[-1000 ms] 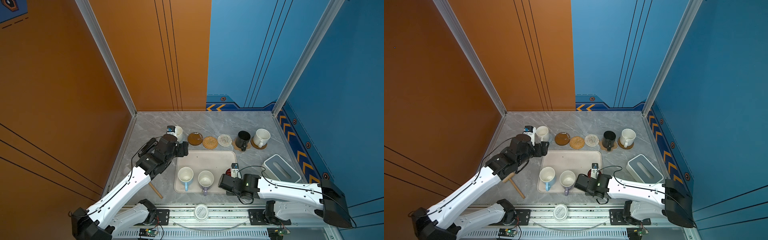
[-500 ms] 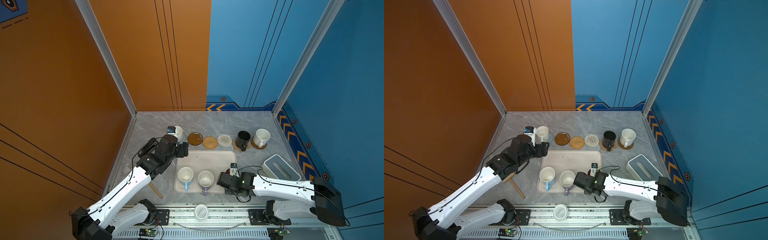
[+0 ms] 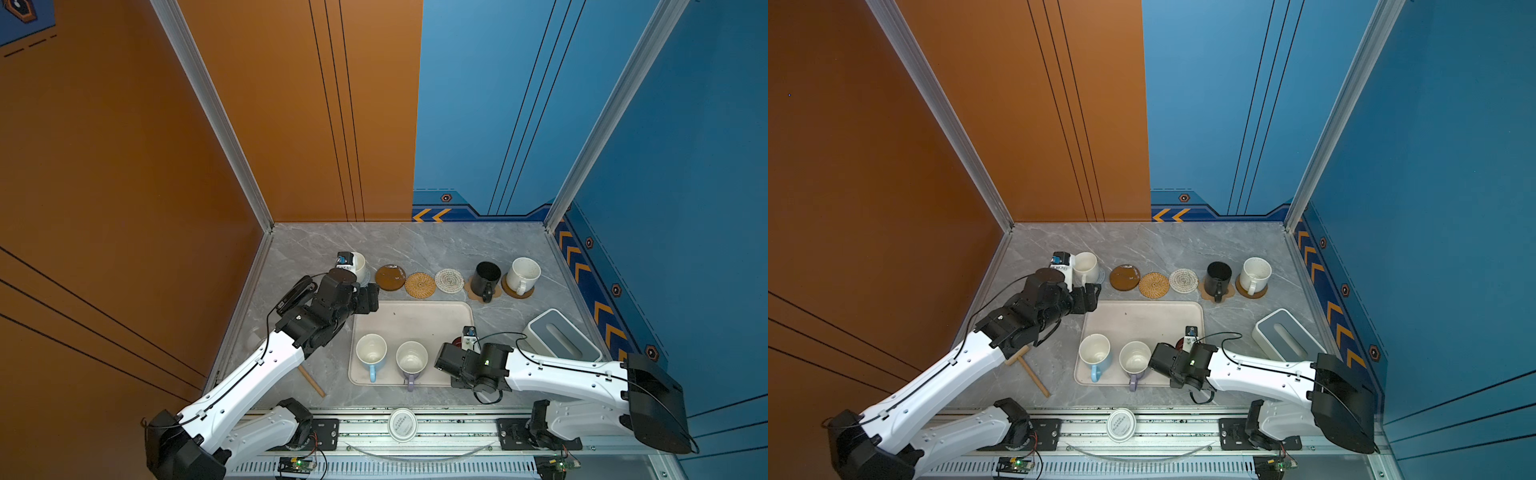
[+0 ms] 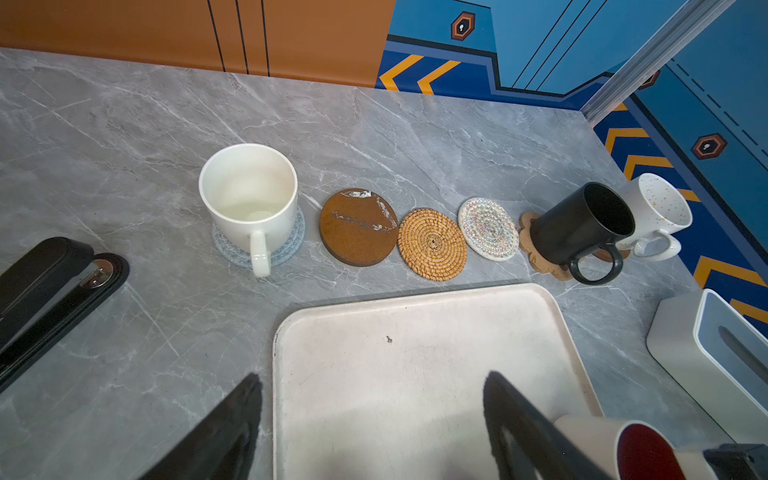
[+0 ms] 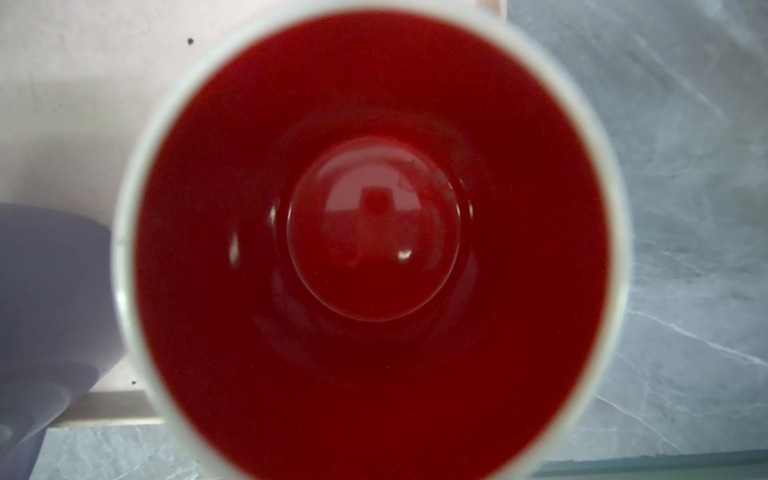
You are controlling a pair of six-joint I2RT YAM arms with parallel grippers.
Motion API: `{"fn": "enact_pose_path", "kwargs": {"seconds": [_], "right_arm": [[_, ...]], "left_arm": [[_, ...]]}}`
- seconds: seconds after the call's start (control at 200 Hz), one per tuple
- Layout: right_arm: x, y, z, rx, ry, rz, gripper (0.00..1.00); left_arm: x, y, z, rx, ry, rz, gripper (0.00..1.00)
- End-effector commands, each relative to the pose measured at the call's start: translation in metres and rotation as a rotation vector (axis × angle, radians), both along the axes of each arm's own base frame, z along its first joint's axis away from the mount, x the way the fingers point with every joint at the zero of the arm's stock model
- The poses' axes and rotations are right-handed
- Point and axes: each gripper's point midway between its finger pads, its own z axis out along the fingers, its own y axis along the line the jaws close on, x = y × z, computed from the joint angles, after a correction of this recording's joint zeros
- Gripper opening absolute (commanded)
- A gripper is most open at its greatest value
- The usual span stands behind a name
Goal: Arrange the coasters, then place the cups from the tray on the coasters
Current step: 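Lift the red-lined mug off the tray with the right gripper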
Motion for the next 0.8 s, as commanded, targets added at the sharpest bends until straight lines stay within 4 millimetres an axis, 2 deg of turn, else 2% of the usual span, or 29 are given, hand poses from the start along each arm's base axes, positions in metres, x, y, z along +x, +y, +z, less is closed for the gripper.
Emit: {"fn": "enact_pose_path", "kwargs": {"seconds": [0.0,0.796], "right_arm": [[0.0011,-0.0079,0.0010,0.000,-0.012,-0.031,0.30],[0.0108,-0.0103,0.0034,-0.006,-0.022,-0.066,0.28]], "left_arm": [[-0.0017,-0.0062,-0.0027,-0.007,0.006,-0.027,0.84],[-0.0018,-0.0072,-0.0047,-0.007,0.012,-0.031,0.84]]}}
